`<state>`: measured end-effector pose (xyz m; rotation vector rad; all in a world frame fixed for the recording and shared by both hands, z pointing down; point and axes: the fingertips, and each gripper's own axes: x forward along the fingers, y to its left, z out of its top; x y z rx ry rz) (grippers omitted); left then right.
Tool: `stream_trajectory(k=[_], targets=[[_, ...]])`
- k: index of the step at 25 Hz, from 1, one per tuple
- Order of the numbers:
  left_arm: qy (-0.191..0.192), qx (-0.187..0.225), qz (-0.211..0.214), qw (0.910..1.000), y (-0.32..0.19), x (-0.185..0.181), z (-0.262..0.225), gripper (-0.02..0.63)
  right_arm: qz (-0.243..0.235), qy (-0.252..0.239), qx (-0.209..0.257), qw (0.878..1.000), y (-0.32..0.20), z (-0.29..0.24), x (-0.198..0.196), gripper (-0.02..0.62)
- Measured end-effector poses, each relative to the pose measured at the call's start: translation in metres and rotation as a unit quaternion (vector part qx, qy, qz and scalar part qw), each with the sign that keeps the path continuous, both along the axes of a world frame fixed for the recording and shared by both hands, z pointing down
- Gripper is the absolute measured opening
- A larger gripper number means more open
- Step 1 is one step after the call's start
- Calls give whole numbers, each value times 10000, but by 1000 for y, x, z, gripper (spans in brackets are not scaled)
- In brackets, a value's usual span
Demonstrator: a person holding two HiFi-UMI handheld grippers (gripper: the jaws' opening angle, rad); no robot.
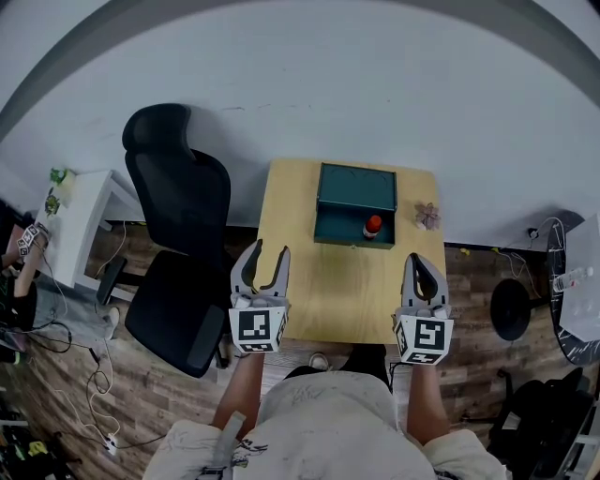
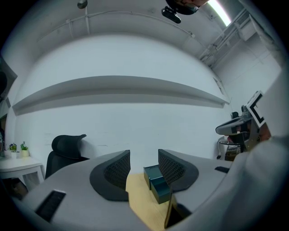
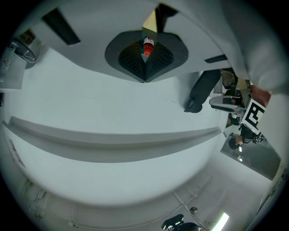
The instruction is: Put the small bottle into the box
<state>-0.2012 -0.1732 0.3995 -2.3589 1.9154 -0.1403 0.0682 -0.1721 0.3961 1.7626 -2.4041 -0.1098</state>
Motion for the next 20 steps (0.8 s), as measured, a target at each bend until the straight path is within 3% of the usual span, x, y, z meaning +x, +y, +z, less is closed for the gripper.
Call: stream_trajectory(k=[12,20], targets=[[5,45,18,10000,4,-1,-2,184,-74,70,-24,9999,5,0,-8,15],[5,59,5,10000,6,-2,0,101,-114,86,-23,9999,5,2,-11,15]])
